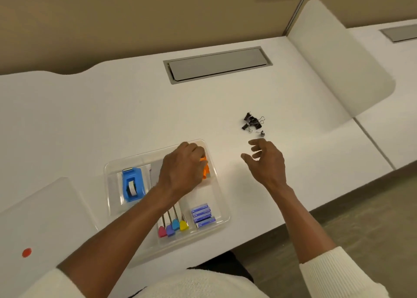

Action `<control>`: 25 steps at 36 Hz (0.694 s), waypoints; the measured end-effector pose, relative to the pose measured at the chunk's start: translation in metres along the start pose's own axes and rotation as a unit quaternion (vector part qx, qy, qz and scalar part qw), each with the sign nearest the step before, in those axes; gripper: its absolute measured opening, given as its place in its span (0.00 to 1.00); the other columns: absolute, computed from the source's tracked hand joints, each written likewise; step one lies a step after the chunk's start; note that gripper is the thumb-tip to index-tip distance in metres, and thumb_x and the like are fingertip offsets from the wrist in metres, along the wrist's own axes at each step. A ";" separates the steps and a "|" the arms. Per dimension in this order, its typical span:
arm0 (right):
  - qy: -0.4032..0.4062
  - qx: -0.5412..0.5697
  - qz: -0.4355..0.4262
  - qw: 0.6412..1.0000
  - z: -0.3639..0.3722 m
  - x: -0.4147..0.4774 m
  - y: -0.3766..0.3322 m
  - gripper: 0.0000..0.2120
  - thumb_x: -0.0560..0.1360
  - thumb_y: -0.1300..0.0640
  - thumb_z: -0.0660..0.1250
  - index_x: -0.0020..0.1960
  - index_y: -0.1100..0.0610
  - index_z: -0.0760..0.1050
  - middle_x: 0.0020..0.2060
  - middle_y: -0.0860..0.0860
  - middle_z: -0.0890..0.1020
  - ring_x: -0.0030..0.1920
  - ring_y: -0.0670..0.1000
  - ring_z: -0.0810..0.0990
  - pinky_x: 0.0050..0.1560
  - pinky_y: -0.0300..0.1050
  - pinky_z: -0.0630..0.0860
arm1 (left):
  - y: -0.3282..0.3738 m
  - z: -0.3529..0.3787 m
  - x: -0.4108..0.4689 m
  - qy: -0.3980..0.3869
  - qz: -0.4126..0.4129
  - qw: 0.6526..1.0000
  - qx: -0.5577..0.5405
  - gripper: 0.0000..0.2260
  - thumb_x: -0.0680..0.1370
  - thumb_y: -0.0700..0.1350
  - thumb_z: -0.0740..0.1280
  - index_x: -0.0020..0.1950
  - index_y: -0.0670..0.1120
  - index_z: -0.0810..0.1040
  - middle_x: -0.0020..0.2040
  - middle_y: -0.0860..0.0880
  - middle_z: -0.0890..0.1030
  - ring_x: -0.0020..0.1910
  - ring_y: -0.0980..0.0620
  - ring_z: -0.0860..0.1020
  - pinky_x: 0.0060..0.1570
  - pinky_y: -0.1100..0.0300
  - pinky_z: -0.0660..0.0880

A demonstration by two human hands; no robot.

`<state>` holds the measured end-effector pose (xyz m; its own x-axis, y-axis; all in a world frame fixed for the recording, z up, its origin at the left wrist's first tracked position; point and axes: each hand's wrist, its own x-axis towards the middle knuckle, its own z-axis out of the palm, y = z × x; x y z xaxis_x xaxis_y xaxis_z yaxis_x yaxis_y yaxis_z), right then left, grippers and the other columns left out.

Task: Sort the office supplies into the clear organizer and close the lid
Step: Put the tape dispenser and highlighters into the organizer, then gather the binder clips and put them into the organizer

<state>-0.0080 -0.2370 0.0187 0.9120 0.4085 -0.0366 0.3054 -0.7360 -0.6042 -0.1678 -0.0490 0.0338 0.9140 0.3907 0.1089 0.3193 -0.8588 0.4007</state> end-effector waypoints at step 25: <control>-0.104 -0.047 0.034 0.993 0.010 0.154 0.084 0.48 0.64 0.41 0.82 0.77 0.41 0.61 0.64 0.54 0.66 0.50 0.58 0.81 0.56 0.53 0.80 | 0.057 0.109 0.227 -0.236 0.136 0.957 0.097 0.49 0.73 0.48 0.79 0.84 0.46 0.50 0.83 0.46 0.54 0.78 0.44 0.60 0.57 0.43 0.80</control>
<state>0.1550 -0.2300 -0.0457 0.8583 0.4517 -0.2435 0.2783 -0.8084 -0.5187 0.0846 -0.0450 -0.0177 0.9667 -0.0104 -0.2556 0.0517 -0.9706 0.2349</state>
